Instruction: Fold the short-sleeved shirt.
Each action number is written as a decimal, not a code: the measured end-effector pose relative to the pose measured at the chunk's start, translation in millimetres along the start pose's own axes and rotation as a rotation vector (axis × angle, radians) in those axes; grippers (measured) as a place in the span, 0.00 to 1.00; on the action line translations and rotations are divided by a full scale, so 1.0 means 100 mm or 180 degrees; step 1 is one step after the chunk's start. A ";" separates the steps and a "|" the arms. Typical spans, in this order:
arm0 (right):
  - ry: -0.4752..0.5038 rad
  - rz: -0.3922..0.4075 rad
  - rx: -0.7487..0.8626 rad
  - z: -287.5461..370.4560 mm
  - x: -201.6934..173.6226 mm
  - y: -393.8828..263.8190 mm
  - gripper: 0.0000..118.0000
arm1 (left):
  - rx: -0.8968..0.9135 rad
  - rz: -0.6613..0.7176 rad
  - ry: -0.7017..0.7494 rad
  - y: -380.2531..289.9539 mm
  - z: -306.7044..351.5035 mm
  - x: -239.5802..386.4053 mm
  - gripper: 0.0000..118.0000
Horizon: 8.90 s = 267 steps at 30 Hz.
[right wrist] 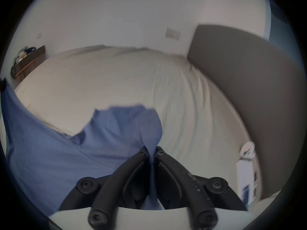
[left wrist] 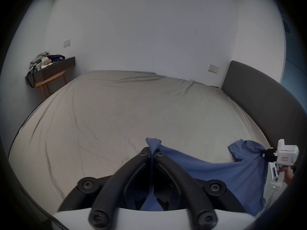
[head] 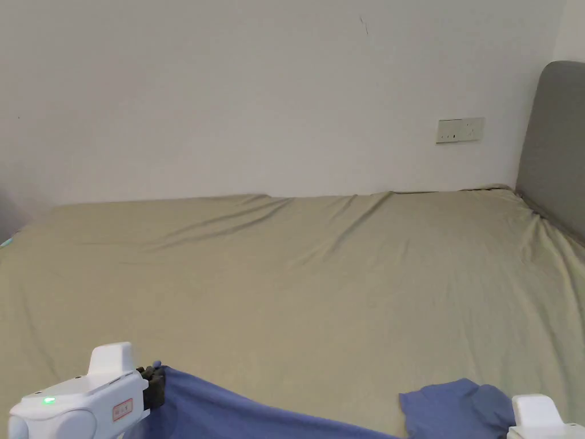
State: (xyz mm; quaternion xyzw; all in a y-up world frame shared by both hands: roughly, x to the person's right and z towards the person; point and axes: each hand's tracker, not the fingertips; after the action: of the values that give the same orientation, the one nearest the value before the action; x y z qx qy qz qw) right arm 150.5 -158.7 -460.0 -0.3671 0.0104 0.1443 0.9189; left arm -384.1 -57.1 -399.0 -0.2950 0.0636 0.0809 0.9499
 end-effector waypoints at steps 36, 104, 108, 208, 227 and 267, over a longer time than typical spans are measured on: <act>0.0439 -0.1070 0.2513 1.51 1.06 3.47 0.05 | 0.1645 -0.0046 0.0484 2.88 0.48 0.11 0.01; 0.0414 -0.0704 0.1735 2.76 -0.19 -0.43 0.88 | 0.1523 -0.0112 -0.0043 -0.94 2.27 0.50 0.94; 0.0218 -0.0667 0.2058 2.95 -0.27 -0.38 0.82 | 0.1804 -0.0559 0.0175 -0.96 2.35 0.77 0.78; 0.0377 -0.0917 -0.0757 -0.44 -0.18 -0.40 0.17 | -0.1100 0.0191 0.0513 -1.10 -0.97 -0.07 0.22; 0.0110 -0.0659 0.1998 2.47 -0.26 0.17 0.89 | 0.1676 -0.0381 0.0092 -0.29 1.61 0.98 0.92; -0.0086 -0.0420 0.1531 1.87 -0.32 -0.08 0.02 | -0.1246 0.0306 0.0567 -1.33 -0.30 -0.41 0.80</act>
State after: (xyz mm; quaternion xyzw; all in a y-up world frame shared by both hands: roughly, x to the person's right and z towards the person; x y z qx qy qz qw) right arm 106.1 -45.8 -313.9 -0.1357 0.0082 0.0823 0.9873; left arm -401.0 -187.3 -343.8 -0.4764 0.1444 0.1105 0.8602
